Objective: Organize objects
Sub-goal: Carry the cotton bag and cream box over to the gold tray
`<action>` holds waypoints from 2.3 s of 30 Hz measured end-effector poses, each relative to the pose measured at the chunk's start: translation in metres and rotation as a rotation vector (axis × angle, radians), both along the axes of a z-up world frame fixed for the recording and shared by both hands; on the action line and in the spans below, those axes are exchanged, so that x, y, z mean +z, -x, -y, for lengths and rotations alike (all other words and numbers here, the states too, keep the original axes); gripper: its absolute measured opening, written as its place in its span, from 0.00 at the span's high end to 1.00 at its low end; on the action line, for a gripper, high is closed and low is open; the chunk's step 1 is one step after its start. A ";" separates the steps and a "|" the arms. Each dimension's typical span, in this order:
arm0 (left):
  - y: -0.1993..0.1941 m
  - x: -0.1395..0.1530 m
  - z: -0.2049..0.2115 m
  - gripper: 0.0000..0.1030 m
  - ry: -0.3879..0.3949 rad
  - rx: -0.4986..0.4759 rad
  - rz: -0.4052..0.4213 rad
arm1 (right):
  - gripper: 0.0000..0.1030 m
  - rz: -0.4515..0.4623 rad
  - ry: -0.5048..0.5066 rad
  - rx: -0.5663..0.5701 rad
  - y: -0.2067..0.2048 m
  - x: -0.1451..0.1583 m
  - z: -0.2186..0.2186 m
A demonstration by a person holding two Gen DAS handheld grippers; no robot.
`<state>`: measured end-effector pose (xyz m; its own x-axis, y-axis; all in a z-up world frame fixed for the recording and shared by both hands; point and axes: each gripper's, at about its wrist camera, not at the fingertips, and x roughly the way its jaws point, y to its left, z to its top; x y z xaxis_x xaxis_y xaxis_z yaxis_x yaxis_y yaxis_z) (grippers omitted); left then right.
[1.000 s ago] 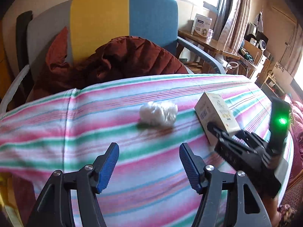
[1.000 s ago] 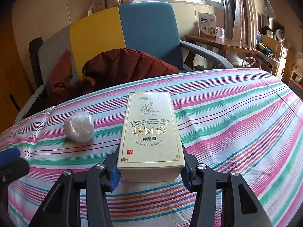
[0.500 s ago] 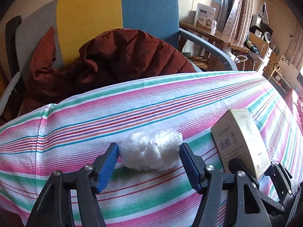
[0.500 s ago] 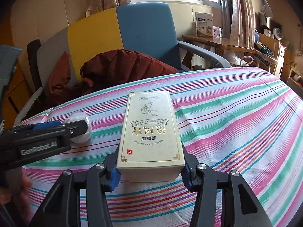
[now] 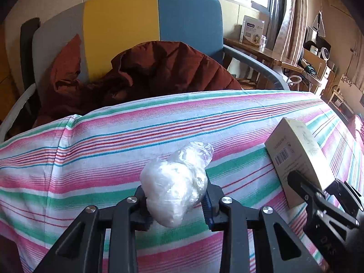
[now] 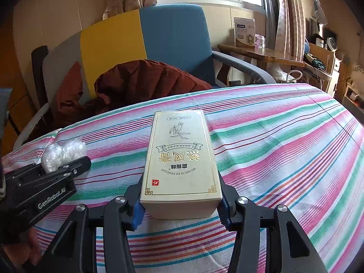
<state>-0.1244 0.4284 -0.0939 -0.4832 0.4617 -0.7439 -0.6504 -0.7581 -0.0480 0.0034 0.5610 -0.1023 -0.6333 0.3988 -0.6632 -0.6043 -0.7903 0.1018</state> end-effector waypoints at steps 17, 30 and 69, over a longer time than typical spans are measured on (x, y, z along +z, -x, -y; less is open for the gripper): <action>-0.070 0.017 0.094 0.68 -0.040 0.045 -0.089 | 0.50 -0.057 -0.133 0.089 -0.021 0.022 0.058; -0.118 0.055 0.196 0.68 -0.198 0.106 -0.039 | 0.50 -0.071 -0.196 0.198 -0.024 0.027 0.085; -0.055 0.020 0.421 0.39 -0.307 0.587 0.242 | 0.50 -0.124 -0.205 0.442 -0.039 0.061 0.195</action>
